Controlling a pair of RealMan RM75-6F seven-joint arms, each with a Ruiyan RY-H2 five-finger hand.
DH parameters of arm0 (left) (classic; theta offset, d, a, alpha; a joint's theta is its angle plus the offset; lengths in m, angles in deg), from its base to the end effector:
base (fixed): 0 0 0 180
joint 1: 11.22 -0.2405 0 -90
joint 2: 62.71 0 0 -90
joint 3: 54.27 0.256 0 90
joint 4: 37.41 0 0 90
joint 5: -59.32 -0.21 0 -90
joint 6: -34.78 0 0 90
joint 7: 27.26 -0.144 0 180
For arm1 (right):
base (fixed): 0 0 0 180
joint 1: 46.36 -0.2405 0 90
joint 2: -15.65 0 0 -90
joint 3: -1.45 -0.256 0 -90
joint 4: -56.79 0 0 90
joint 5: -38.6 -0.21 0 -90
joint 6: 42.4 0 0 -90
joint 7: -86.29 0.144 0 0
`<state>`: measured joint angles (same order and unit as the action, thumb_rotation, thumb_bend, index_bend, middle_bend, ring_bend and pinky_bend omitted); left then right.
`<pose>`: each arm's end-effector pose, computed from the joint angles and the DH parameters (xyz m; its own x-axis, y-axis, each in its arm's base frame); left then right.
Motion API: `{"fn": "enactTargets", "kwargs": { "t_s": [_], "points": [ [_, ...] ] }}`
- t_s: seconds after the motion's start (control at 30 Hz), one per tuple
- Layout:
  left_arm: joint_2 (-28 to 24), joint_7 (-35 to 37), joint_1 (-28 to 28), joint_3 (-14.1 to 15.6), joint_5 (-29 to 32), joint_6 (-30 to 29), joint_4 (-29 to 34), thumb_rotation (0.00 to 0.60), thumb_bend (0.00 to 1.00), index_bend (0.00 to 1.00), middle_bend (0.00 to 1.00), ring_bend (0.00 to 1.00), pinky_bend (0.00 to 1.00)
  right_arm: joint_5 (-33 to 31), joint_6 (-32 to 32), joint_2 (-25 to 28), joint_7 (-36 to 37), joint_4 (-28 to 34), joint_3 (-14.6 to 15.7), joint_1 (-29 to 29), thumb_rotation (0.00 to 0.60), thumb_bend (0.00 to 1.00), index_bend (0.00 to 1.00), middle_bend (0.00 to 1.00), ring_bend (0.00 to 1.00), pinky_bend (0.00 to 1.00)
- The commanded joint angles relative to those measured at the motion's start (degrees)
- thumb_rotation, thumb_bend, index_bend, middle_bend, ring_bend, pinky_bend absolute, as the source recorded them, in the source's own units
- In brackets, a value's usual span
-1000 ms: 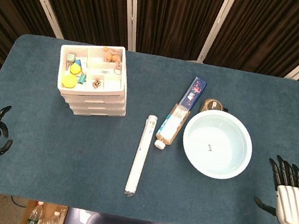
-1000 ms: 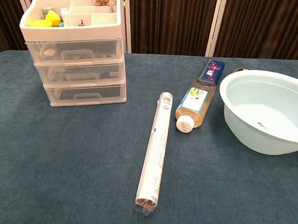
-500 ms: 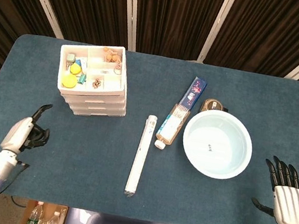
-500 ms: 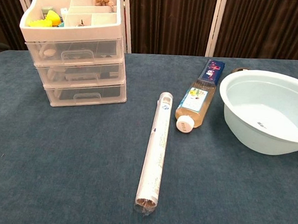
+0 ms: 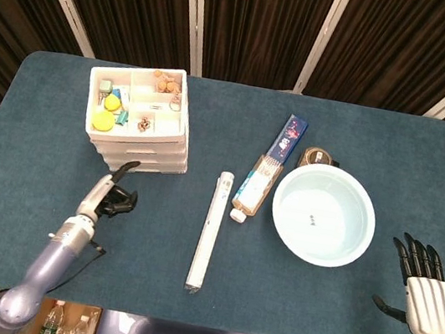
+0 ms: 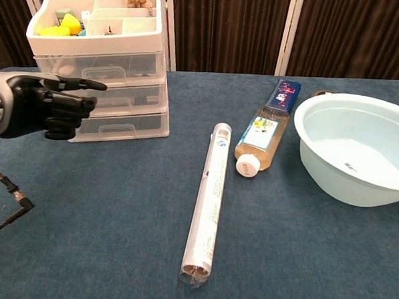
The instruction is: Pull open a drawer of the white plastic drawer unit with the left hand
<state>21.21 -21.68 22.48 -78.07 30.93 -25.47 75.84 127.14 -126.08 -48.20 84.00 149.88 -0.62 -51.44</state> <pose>-0.1279 0.2972 0.0156 -0.6530 0.3066 0.6925 0.7525 0.3662 0.5474 -0.3046 -0.1788 0.1517 0.4296 -0.0371 0.9022 -0.9022 -0.0596 0.4272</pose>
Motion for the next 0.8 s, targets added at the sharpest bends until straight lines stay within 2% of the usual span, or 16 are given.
{"fn": "enactTargets", "kwargs": {
  "t_s": [0.03, 0.27, 0.8],
  "points": [
    [3.07, -0.16, 2.52, -1.76, 2.29, -1.31, -2.08, 0.600, 0.63, 0.08, 1.00, 0.96, 0.91, 0.11, -0.02, 0.07, 0.24, 0.04, 0.06, 0.00, 0.600, 0.13, 0.00, 0.00, 0.00, 0.00],
    [6.79, -0.78, 4.30, -2.94, 2.88, -4.56, -5.01, 0.600, 0.63, 0.08, 1.00, 0.96, 0.91, 0.49, -0.17, 0.35, 1.15, 0.14, 0.16, -0.02, 0.600, 0.13, 0.00, 0.00, 0.00, 0.00],
    [9.18, -1.37, 4.87, -4.20, 2.65, -5.74, -8.25, 0.600, 0.63, 0.08, 1.00, 0.96, 0.91, 0.58, -0.08, 0.27, 1.33, 0.27, 0.21, -0.14, 0.600, 0.13, 0.00, 0.00, 0.00, 0.00]
  ]
}}
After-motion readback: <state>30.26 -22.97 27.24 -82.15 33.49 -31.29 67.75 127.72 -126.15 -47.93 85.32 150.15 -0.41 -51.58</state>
